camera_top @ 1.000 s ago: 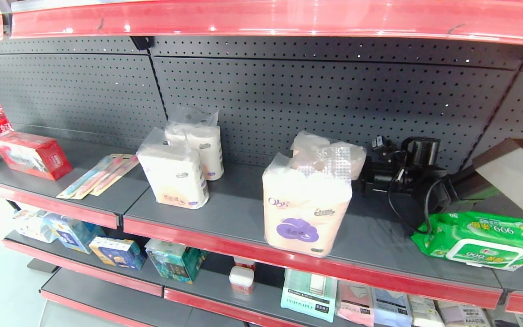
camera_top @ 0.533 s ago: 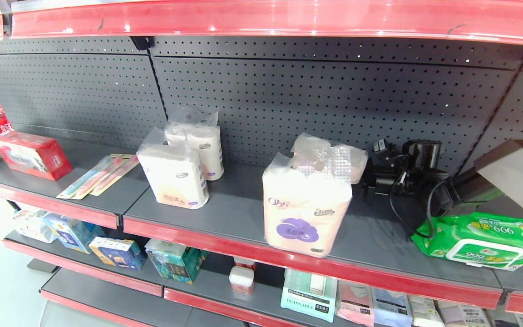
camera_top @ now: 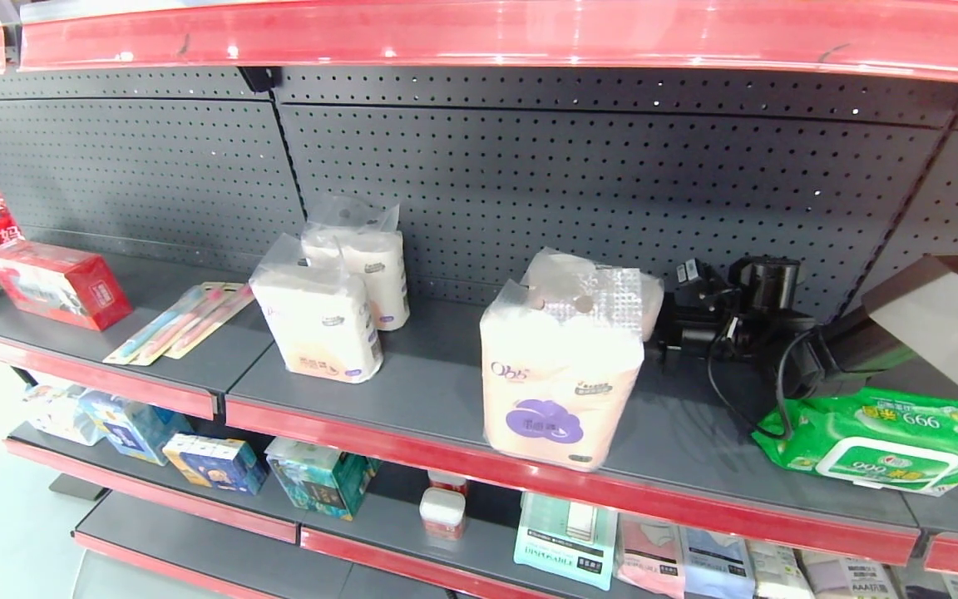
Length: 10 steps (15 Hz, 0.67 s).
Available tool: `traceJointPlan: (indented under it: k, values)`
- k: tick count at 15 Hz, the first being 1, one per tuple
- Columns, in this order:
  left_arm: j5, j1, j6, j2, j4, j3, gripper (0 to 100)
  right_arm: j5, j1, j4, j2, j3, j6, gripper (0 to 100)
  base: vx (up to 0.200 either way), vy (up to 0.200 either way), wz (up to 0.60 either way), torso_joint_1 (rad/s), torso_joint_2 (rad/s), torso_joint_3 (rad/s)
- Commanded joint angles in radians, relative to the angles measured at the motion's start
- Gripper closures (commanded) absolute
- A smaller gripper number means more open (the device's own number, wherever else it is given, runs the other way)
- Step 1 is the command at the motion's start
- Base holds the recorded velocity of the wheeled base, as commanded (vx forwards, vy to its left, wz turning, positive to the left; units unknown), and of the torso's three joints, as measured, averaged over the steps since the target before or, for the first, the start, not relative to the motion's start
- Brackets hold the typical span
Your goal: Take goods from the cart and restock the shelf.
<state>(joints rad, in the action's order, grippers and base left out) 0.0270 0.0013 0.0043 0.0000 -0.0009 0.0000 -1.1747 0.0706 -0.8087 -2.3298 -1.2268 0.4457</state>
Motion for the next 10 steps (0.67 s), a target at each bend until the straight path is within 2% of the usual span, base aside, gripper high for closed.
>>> traceJointPlan:
  k: [1, 10]
  values:
    - [0.001, 0.0, -0.001, 0.0, -0.001, 0.0, 0, 0.0, 0.006, 0.0, 0.0, 0.003, 0.001, 0, 0.0, 0.0, 0.0, 0.0, 0.0, 0.0]
    - [0.001, 0.0, 0.0, 0.0, -0.001, 0.0, 0, 0.003, -0.029, 0.003, 0.073, 0.036, -0.016, 0, 0.0, 0.0, 0.0, 0.0, 0.0, 0.0]
